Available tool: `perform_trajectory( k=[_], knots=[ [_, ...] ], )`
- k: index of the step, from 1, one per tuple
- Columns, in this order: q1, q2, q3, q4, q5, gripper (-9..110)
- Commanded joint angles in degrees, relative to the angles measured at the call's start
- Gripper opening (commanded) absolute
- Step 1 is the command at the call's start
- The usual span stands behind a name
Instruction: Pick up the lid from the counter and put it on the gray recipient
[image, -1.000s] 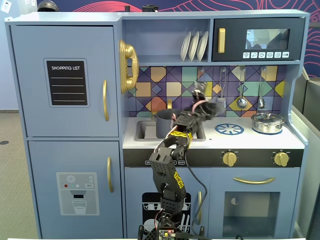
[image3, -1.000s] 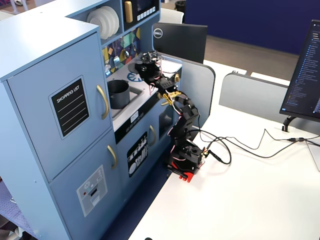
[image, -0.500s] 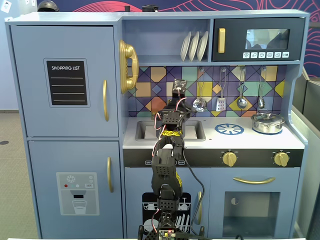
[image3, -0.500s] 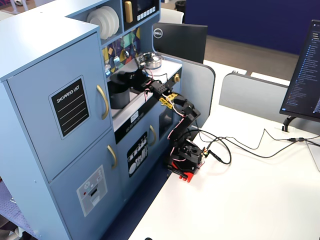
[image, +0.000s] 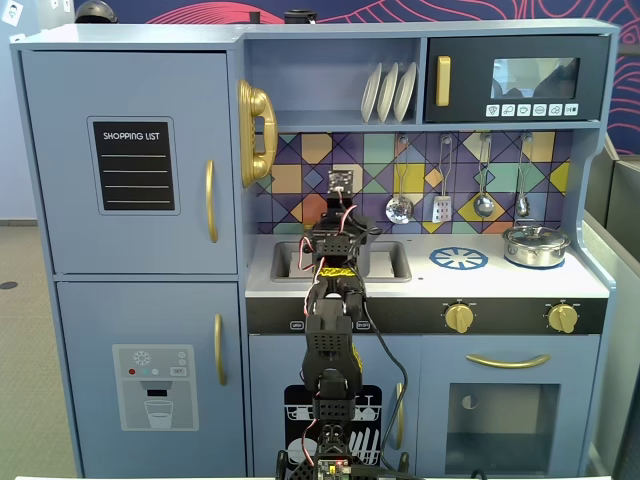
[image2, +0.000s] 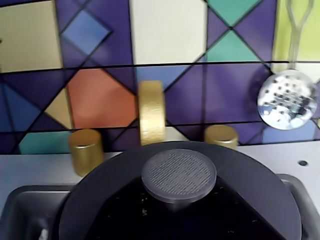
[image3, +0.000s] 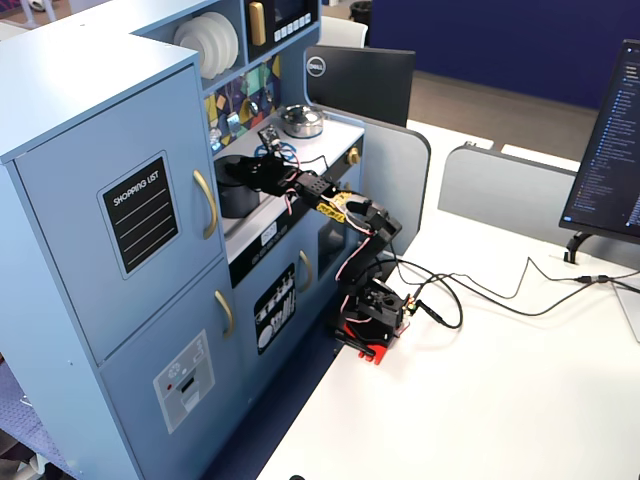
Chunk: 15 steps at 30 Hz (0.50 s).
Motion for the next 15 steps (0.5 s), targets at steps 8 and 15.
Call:
perform_trajectory(
  k=[8,15],
  knots=[
    [-1.76,3.52,-1.85,-1.23,-1.85,0],
    [-1.67,4.48,-2.46,1.14,-2.11,0]
  ],
)
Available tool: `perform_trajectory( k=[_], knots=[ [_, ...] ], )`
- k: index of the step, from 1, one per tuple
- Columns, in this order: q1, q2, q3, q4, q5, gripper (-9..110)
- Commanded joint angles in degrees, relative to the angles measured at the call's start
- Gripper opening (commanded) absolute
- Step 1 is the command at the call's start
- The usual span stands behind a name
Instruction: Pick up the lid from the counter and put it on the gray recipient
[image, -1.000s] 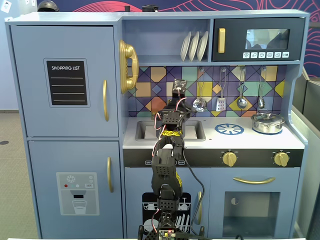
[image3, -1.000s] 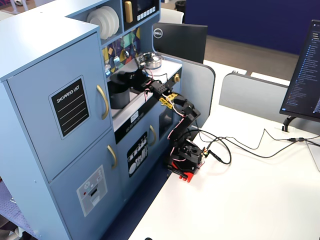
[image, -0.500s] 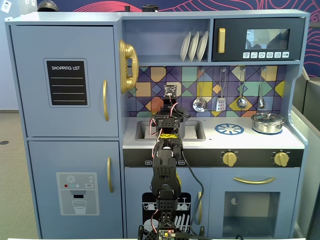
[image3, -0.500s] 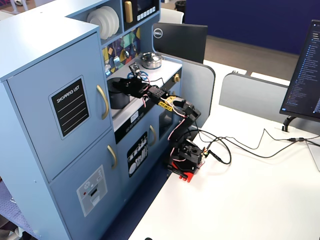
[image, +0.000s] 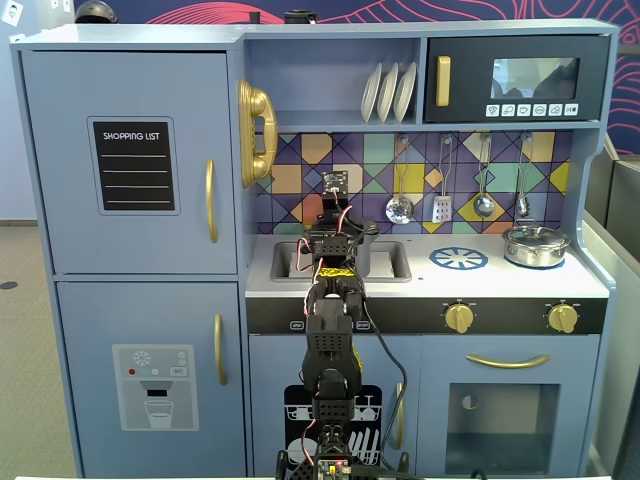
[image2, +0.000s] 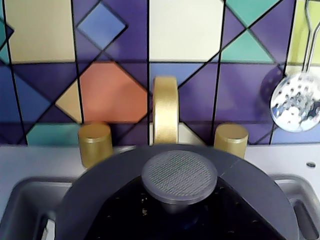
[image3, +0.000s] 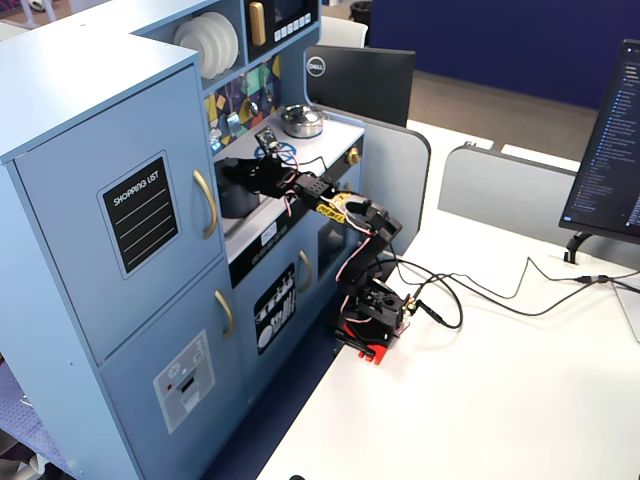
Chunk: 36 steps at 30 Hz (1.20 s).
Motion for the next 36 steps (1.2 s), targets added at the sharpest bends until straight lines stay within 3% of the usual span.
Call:
perform_trajectory(
  k=[1,8,11,20,25,30,36],
  knots=[
    [-0.70,4.66,-2.37,0.44,-0.44,0],
    [-0.70,6.33,-0.18,0.88,-1.41,0],
    [-0.62,7.29,0.26,2.29,-1.49,13],
    [0.18,12.30,1.49,8.70,-2.81,17],
    [0.00,24.08,1.67,22.68,-3.78,14],
    [0.53,38.41,2.02,48.08,-2.11,7],
    [3.25,53.35,19.25,61.87,3.16,2]
  ],
)
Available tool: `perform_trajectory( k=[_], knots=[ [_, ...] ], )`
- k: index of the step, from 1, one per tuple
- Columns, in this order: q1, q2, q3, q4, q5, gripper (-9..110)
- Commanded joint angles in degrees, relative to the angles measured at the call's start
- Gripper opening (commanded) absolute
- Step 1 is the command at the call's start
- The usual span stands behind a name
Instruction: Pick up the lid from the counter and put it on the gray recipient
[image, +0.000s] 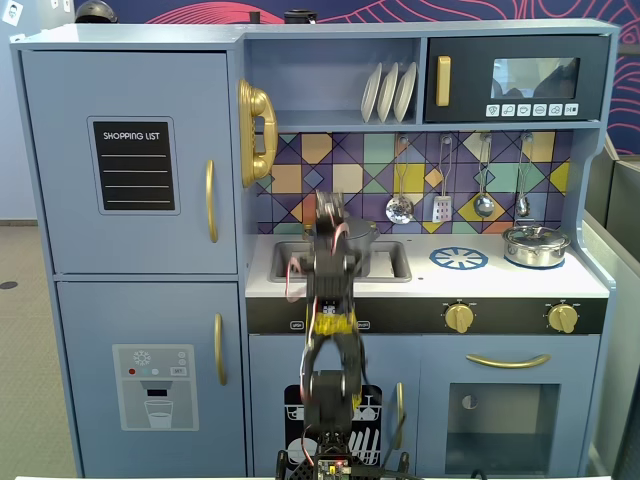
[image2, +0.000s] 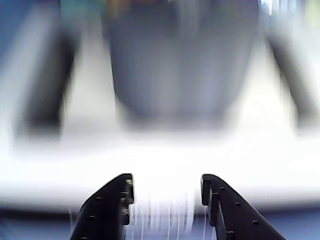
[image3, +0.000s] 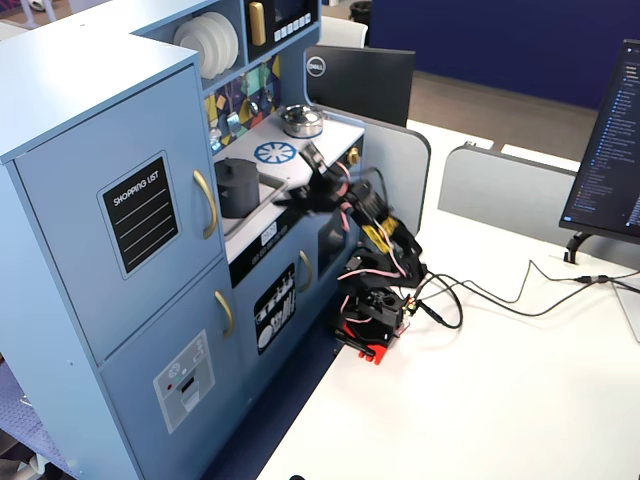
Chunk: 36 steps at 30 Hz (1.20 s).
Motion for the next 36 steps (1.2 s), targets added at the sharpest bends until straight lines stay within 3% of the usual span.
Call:
perform_trajectory(
  k=[1,5,14,23,36],
  knots=[
    [2.99,8.61,8.35,7.82,1.76,1],
    [1.85,11.69,21.09,6.77,6.68,0],
    [-0.88,16.70,44.12,8.35,6.42,0],
    [-2.37,16.70,48.96,24.87,5.45,0],
    [-1.85,16.79,50.19,24.61,6.68,4]
  ],
)
